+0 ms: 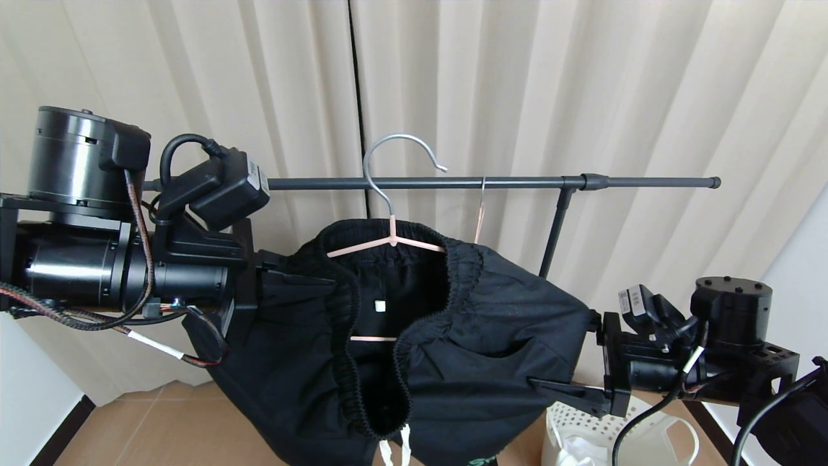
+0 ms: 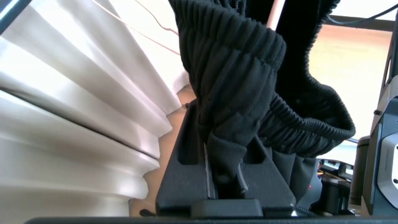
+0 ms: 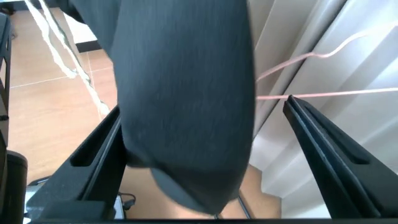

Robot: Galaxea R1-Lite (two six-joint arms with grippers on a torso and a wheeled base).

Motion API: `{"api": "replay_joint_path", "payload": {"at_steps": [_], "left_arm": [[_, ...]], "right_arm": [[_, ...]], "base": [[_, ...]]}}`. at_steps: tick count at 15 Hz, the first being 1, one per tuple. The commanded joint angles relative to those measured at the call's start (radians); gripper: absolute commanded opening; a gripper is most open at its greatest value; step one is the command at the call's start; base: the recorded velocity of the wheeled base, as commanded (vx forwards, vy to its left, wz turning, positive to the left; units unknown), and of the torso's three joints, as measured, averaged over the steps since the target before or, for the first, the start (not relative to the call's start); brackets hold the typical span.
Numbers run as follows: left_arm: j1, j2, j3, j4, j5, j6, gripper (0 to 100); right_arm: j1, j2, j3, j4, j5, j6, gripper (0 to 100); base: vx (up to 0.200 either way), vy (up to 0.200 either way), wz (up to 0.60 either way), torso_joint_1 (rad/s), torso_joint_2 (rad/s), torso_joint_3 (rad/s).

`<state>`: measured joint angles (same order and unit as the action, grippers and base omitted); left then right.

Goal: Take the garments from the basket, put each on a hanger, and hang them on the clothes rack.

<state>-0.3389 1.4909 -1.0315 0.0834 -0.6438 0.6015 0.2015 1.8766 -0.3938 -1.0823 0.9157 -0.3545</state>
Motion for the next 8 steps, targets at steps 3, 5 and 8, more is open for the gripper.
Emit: {"api": "replay_joint_path", "payload": {"at_steps": [3,5,8], "left_arm": [[0.000,-0.011,0.001,-0.001,0.000,0.000,0],[0.003,-0.011,0.004,-0.001,0.001,0.000,0],[0.009,-0.011,0.004,-0.001,0.000,-0.002,0]], "right_arm": [[-0.002,0.019,-0.007,0.001,0.000,0.000,0],[-0.017,0.018,-0.019,0.001,0.002,0.003,0],[-0.047,0.019,-0.033,0.001,0.003,0.005,0]], "base": [[0.000,0.000,0.00,0.000,0.00,0.000],[0.000,0.000,0.00,0.000,0.00,0.000],[0.000,0.000,0.00,0.000,0.00,0.000]]}}
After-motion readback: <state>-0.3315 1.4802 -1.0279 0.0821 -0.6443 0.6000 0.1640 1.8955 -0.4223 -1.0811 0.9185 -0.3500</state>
